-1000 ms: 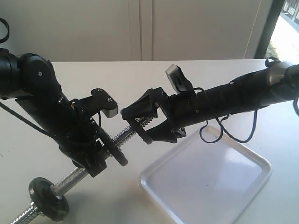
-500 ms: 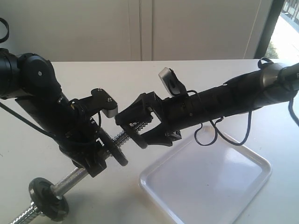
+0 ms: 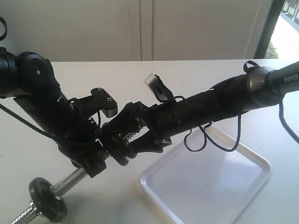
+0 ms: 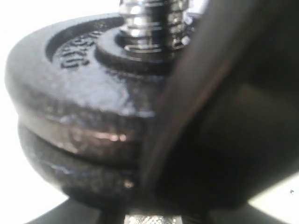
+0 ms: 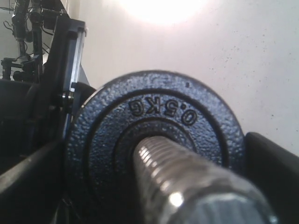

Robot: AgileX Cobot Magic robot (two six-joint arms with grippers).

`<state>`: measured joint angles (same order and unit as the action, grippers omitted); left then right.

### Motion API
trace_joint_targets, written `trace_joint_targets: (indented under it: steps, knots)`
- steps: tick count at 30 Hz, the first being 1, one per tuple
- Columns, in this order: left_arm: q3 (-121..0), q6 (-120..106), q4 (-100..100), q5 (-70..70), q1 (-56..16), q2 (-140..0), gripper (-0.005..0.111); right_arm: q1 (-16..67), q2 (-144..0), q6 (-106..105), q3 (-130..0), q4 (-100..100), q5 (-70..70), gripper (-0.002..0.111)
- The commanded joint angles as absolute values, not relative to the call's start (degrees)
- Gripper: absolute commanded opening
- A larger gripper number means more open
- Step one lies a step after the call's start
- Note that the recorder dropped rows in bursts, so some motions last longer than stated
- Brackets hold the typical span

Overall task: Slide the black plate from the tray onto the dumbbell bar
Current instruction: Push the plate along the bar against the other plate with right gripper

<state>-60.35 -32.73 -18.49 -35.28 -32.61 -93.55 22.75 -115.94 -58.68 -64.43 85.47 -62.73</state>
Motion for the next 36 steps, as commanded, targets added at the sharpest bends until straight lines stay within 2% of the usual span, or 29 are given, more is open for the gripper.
trace_joint_targets:
  steps: [1,4,8,11,15,17,19,36]
  knots:
    - [-61.4,-31.9,-23.8,-34.1,-32.7,-91.3,0.0,23.6,-114.8,-60.3,-64.5,88.8,-70.0,0.0]
    - [-61.4,-31.9,-23.8,-34.1,-32.7,-91.3,0.0,23.6,-114.8,-60.8,-64.5,88.8,-70.0,0.003]
    - [-61.4,-31.9,-23.8,-34.1,-32.7,-91.3,0.0,23.6,-114.8,-60.8,-64.5,88.8,-70.0,0.02]
    - [-61.4,-31.9,-23.8,-34.1,-32.7,-91.3,0.0,23.6,-114.8,-60.8,-64.5,88.3,-70.0,0.044]
    - [-61.4,-31.9,-23.8,-34.1,-32.7,-91.3,0.0,23.6,-114.8,-60.8,-64.5,88.6,-70.0,0.086]
    - [-61.4,-31.9,-23.8,-34.1,-32.7,-91.3,0.0,23.6,-114.8,-61.2,-64.5,88.3,-70.0,0.096]
    - [-61.4,-31.9,-23.8,-34.1,-32.7,-91.3,0.0,23.5,-114.8,-61.2,-64.5,88.3,-70.0,0.1]
    - [-61.4,-31.8,-23.8,-33.0,-32.7,-91.3,0.0,23.4,-114.8,-56.8,-64.5,84.7,-70.0,0.1]
